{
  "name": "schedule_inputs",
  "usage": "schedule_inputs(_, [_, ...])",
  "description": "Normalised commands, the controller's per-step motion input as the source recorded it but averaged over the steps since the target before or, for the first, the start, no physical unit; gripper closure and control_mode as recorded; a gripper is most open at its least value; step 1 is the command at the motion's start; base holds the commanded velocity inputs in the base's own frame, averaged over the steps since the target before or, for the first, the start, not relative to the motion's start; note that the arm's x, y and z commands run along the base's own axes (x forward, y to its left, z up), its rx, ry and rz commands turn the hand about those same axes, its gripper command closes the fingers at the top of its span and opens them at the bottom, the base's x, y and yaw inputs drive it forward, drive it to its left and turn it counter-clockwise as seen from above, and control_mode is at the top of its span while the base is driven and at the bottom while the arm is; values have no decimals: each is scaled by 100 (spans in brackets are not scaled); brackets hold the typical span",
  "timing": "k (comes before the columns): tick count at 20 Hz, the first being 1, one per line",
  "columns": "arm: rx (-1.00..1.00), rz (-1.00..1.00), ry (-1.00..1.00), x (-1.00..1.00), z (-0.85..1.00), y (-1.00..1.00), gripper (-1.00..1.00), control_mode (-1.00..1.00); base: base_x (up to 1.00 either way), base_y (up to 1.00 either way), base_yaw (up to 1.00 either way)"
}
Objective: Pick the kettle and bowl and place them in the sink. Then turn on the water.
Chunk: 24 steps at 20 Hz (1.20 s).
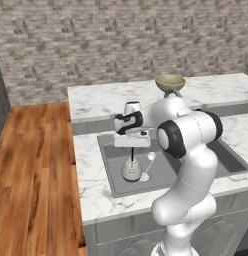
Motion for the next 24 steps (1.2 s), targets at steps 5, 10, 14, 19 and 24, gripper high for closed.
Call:
schedule_inputs(5, [0, 0, 0, -46, 64, 0, -100, -100, 0, 0, 0])
schedule_inputs(10, [0, 0, 0, -61, 70, 0, -100, -100, 0, 0, 0])
schedule_inputs(14, [0, 0, 0, -56, 66, 0, -100, -100, 0, 0, 0])
schedule_inputs(19, [0, 2, 0, -57, 66, 0, -100, -100, 0, 0, 0])
schedule_inputs(24, [0, 4, 0, -55, 46, 0, -100, -100, 0, 0, 0])
